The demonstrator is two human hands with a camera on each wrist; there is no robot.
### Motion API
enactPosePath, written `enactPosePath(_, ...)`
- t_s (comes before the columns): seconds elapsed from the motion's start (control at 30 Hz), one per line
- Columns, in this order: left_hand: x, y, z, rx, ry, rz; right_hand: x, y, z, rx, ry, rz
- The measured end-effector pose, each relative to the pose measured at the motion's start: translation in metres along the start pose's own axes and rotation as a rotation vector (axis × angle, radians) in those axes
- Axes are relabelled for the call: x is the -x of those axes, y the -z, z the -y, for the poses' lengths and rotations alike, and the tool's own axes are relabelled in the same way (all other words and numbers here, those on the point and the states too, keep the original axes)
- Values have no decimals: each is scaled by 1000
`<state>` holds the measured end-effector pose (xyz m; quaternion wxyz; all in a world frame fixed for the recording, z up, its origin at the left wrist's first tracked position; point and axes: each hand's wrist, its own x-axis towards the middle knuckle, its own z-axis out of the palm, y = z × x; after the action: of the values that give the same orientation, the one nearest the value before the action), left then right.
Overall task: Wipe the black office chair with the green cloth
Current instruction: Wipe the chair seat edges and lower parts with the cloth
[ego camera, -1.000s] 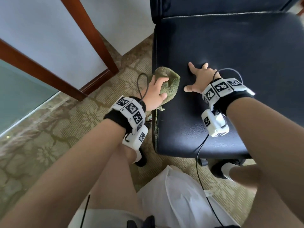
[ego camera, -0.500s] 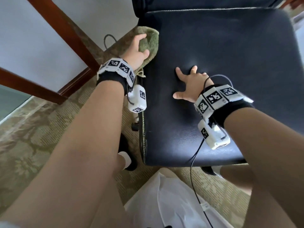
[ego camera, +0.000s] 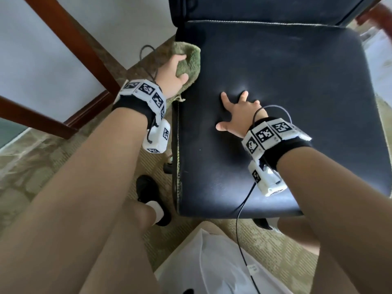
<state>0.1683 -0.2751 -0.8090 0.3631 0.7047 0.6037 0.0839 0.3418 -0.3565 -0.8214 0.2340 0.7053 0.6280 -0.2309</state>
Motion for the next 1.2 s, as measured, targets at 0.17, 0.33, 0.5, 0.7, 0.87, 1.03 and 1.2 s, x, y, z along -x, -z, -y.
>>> enactPosePath(0.17, 41, -10, 10, -21, -46, 45, 1, 3, 2, 18, -9, -37)
enactPosePath(0.33, 79, -19, 12, -113, -56, 87, 9, 4, 9, -12, -48, -46)
enactPosePath(0.5, 110, -24, 2, -180, -39, 156, 26, 4, 18, -69, -72, -85)
enactPosePath(0.7, 125, -29, -5, -152, 8, 134, 44, -6, 2, -162, 20, -96)
enactPosePath(0.87, 126, -32, -10, -136, 25, 111, 57, -23, -13, -114, 105, -56)
enactPosePath(1.03, 127, -39, 0, -128, 38, 104, 54, -26, -11, -23, 108, -72)
enactPosePath(1.2, 143, -51, 7, -38, 62, 68, 54, -23, -11, 42, 107, -52)
